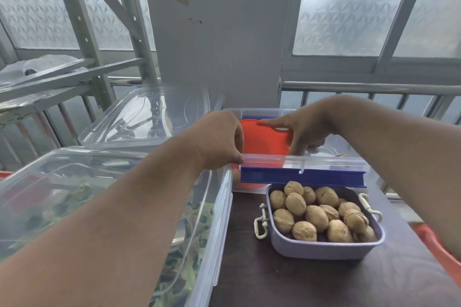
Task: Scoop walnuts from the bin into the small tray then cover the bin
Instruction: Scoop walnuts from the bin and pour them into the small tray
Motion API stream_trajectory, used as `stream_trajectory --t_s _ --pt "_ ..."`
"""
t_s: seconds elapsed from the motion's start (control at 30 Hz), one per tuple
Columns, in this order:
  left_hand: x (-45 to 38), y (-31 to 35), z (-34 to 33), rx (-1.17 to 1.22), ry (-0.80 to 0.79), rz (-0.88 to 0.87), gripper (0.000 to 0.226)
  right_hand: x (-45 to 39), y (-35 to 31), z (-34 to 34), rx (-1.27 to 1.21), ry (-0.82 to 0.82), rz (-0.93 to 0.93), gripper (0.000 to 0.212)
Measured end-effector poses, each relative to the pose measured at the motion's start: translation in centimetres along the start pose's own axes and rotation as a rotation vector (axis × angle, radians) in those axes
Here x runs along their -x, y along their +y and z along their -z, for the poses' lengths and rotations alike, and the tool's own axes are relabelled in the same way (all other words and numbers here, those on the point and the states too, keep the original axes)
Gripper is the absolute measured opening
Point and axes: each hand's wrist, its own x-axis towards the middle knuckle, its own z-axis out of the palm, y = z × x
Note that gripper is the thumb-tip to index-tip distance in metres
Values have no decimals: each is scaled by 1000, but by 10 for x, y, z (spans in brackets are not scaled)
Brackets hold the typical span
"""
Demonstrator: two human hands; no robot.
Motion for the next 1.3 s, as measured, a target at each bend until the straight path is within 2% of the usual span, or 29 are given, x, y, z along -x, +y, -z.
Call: stream_trajectory --t_s 0.17,0.33,0.5,0.6,0.67,0.8,0.93,1.1,1.2,1.3 --pt "-2 -1 0 7 2 -2 7 -3 7 3 -267 -74 47 114" --pt "-2 -2 0 -12 2 -7 8 -16 33 -22 -616 -154 119 95" --pt "-3 -3 1 -10 -8 -7 7 -4 46 -30 -714 -99 219 79" --pt "-2 -2 1 23 -25 5 6 11 52 -25 -884 -76 260 55" --pt "-2 -2 1 16 -19 3 6 29 56 -22 -969 -80 283 59" --pt "-1 -2 1 -10 -4 3 7 65 60 -25 -1018 -40 281 46" --pt "0 -2 1 -20 -11 -7 6 86 64 -38 -1012 34 260 53" --pt "0 -2 2 -4 -15 -13 5 125 67 -62 -1035 253 278 62" --pt "1 -1 3 -3 -12 -18 5 154 69 -85 -976 427 297 76" --pt "0 -1 2 -23 -8 -27 6 182 67 -114 -778 657 292 95"
